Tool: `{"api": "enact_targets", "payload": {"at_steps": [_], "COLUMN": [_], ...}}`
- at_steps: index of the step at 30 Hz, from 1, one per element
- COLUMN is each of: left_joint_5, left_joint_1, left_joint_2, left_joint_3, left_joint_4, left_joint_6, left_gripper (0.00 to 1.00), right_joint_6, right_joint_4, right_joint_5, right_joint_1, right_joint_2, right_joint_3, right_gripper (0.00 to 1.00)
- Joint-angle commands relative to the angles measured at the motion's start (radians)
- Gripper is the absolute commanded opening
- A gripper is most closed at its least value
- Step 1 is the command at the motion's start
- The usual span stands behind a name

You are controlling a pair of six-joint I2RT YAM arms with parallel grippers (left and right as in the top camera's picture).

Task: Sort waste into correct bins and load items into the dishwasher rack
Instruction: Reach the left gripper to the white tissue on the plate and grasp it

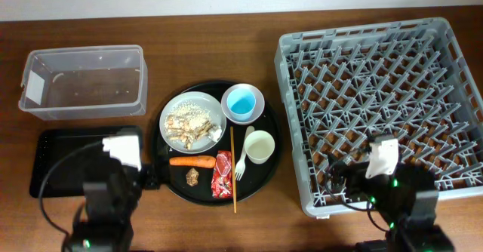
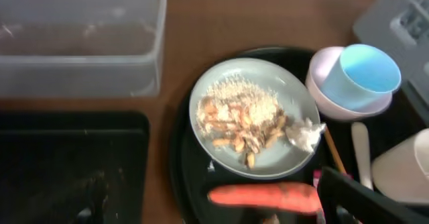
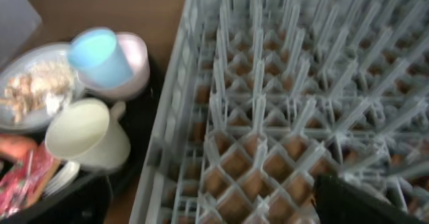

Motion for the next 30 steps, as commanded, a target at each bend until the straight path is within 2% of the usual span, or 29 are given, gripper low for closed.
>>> {"api": "enact_targets", "payload": {"at_steps": [1, 5, 9, 13, 17, 30], "left_joint_5": [0.038, 0.041, 0.041, 0.047, 0.157, 0.154], "left_joint_1": [-0.005, -0.005, -0.005, -0.005, -0.02, -0.226], "left_joint_2": [0.196, 0.377, 0.473, 0.525, 0.586, 0.915], "left_joint_3": [0.205, 0.4, 0.451, 0.451, 0.451, 0.451], "left_joint_4": [-0.152, -0.376, -0.419, -0.373, -0.243, -0.032], "left_joint_6": [0.016, 0.016, 0.015, 0.011, 0.011, 0.008], "left_gripper": [0.99, 0.99, 0.99, 0.99, 0.99, 0.99], "right_joint_6": [0.007, 0.007, 0.007, 0.007, 0.007, 0.007], "right_joint_4": [-0.117, -0.244, -0.321, -0.331, -0.332, -0.327], "right_joint_5": [-0.016, 0.025, -0.006, 0.038, 0.095, 0.093], "right_joint_1": [0.004, 0.005, 0.004, 0.004, 0.004, 0.004], "right_joint_2": [0.157, 0.323, 0.434, 0.454, 0.454, 0.465], "right_joint_3": [0.164, 0.314, 0.403, 0.405, 0.405, 0.405], "right_gripper": [0.99, 0.99, 0.99, 0.99, 0.99, 0.99]}}
